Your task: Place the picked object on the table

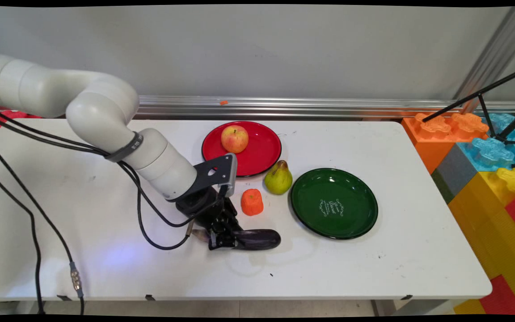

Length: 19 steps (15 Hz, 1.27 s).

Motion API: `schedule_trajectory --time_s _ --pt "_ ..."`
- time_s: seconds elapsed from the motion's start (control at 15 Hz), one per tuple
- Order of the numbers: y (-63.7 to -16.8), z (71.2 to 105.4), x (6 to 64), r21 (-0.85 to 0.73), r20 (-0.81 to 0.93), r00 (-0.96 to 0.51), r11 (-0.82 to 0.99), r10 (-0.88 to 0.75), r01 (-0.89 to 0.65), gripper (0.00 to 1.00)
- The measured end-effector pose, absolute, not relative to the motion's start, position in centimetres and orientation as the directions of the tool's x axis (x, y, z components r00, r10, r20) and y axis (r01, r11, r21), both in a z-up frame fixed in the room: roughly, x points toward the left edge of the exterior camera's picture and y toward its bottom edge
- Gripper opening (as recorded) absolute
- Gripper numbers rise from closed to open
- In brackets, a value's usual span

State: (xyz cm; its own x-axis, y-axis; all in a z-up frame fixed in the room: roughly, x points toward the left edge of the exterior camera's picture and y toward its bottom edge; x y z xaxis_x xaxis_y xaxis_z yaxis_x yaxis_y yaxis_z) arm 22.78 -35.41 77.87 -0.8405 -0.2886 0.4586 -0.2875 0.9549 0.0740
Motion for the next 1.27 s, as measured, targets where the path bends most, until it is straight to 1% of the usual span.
schedule_trajectory --time_s 0.73,0.8,1.27 --pt "-34.3 77.3 23.7 0.042 0.471 -0.849 0.968 -0.238 -0.248 0.00" --pt "-34.3 77.3 23.8 0.040 0.472 -0.851 0.969 -0.233 -0.243 1.00" --pt "-33.8 77.3 24.1 0.031 0.467 -0.861 0.976 -0.203 -0.214 1.00"
